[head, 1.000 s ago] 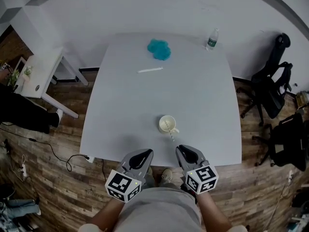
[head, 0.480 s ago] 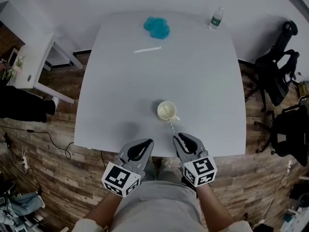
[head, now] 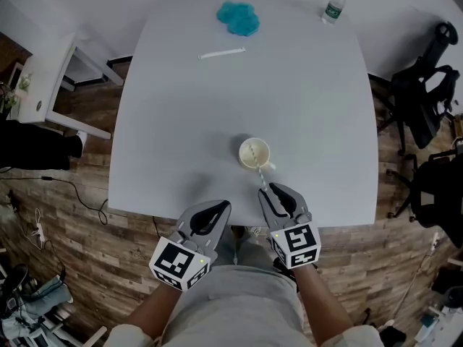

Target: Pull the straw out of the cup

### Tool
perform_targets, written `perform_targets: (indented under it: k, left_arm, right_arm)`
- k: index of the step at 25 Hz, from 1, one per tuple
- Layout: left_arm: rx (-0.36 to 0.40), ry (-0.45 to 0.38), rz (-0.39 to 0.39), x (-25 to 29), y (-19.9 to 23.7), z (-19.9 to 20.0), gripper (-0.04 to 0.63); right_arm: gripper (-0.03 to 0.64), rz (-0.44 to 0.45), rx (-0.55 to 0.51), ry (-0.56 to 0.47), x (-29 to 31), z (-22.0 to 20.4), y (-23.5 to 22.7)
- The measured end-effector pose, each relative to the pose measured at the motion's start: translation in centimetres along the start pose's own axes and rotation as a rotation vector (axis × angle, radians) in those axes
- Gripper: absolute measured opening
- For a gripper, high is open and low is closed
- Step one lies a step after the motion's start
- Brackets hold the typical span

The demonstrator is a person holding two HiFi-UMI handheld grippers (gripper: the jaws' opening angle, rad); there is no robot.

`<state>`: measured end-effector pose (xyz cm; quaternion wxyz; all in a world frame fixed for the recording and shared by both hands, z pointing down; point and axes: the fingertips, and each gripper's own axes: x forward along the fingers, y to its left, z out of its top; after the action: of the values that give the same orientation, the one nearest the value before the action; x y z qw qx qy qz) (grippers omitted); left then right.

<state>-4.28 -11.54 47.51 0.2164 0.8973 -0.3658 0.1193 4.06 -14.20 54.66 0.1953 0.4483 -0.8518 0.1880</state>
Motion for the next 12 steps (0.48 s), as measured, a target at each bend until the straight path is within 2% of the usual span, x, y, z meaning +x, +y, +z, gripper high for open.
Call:
perform_targets:
  k: [12]
  left_arm:
    - [-0.019, 0.024, 0.011, 0.6, 1.8, -0.4, 0.02]
  right_arm:
    - [0.109, -0.037, -0.015, -0.012, 2.6, 0.5, -0.6]
